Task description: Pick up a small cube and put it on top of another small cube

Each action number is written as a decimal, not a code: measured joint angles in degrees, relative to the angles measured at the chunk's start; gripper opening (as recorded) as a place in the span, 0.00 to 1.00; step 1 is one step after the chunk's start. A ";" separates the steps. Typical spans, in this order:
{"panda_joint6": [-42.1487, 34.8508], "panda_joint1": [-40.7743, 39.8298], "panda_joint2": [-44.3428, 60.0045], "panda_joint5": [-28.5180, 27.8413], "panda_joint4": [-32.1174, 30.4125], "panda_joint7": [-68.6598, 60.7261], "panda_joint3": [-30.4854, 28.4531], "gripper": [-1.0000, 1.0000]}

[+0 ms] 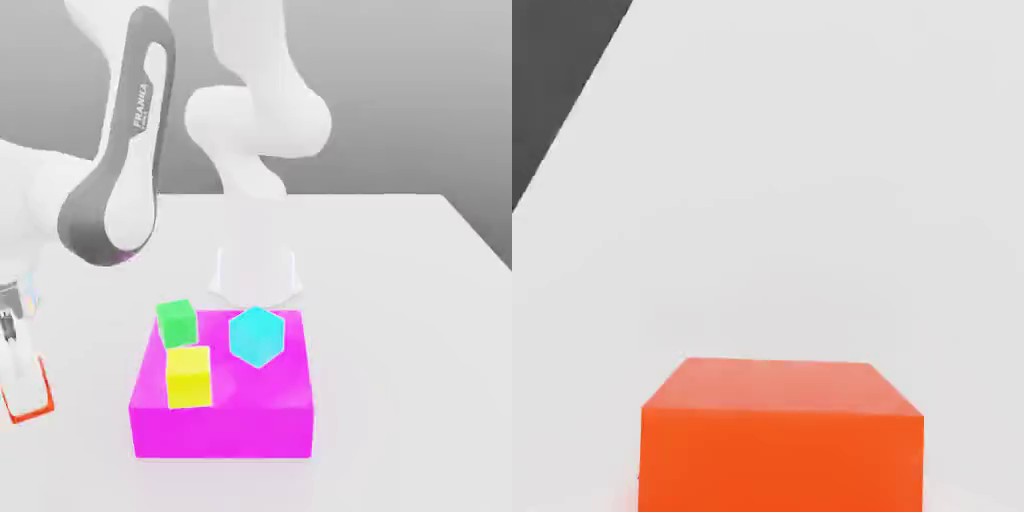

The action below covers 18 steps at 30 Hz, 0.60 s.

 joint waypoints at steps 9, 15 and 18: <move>-7.39 8.18 -18.68 -3.35 -11.18 -16.50 4.19 0.00; -12.28 14.35 -31.06 -4.36 -18.65 -28.41 6.32 0.00; -14.69 17.64 -37.28 -4.75 -22.40 -34.45 7.27 0.00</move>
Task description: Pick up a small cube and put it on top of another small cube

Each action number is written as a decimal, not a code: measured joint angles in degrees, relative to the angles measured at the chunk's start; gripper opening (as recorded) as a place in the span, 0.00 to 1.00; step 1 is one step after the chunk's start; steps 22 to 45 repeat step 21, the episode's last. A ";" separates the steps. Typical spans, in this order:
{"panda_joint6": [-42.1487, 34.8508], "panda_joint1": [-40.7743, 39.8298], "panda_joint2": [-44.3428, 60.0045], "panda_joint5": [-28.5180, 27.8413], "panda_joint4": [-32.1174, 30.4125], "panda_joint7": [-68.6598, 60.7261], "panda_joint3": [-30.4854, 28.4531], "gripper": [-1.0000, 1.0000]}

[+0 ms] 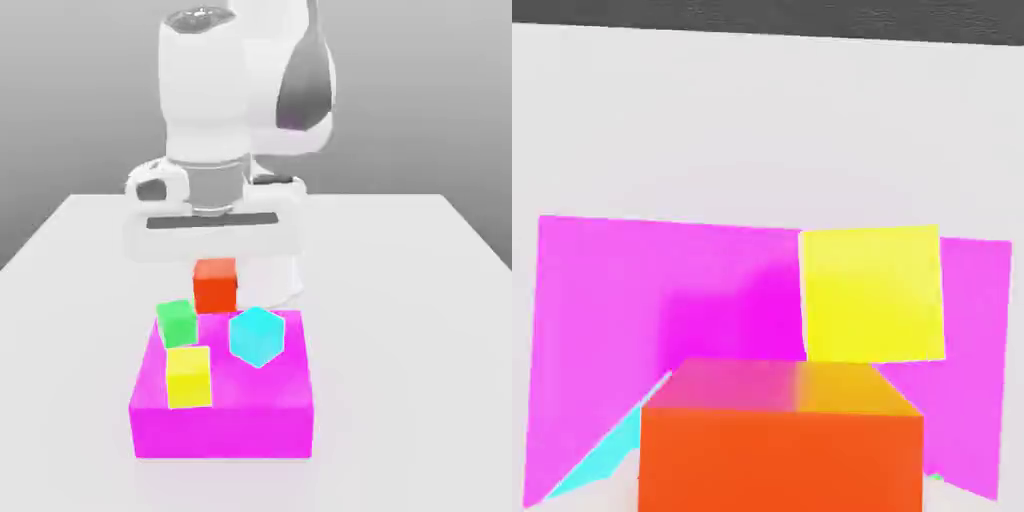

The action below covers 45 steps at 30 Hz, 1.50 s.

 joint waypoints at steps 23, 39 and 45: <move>1.64 2.76 -2.79 -0.41 -4.35 -5.52 1.18 1.00; 1.64 2.76 -2.79 -0.41 -4.35 -5.52 1.18 1.00; 1.64 2.76 -2.79 -0.41 -4.35 -5.52 1.18 1.00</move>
